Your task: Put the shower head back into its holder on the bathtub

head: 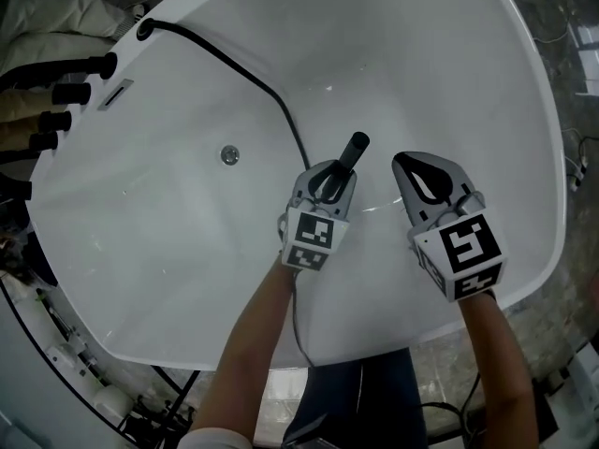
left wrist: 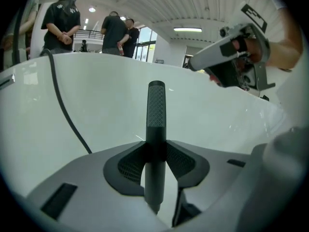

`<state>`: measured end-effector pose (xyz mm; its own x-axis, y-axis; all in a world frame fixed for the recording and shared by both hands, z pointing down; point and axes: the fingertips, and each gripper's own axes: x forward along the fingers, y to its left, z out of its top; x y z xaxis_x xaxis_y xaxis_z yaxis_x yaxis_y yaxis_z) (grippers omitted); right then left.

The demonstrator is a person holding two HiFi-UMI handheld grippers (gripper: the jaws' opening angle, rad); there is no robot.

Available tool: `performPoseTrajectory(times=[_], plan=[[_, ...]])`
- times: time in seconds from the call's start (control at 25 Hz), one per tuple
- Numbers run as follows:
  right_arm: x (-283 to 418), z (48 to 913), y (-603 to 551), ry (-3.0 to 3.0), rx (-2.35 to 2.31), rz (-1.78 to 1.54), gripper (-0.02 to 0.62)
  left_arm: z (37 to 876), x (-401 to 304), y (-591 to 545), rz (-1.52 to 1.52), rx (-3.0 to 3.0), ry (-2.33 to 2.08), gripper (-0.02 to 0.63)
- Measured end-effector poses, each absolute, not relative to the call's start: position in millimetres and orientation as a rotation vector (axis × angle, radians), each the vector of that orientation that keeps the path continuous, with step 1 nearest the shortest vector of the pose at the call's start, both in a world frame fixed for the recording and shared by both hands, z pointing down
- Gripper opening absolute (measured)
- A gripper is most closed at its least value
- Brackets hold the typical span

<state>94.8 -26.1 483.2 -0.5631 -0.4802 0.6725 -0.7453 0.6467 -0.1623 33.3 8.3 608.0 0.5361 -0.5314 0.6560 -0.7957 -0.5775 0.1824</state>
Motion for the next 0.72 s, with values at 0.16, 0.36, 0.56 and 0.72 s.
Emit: performPoseTrajectory(times=[0.16,0.36,0.56,0.72], plan=[[81,465,-30,-2.273,0.953,0.543,0.008,566,21,1,0.658,2.287,-1.110,0.127],[72,451,-33,-2.272,0.973,0.519,0.008,513,-1,-10,0.553,2.295,-1.245,0.126],[49,438,-28,-2.287,0.943,0.505,0.008,458,-34,-17,0.464,2.284,-1.428,0.126],[30,420,-25,-2.314,0.915,0.484,0.008,420,-64,-18,0.382,2.244,-1.553,0.126]])
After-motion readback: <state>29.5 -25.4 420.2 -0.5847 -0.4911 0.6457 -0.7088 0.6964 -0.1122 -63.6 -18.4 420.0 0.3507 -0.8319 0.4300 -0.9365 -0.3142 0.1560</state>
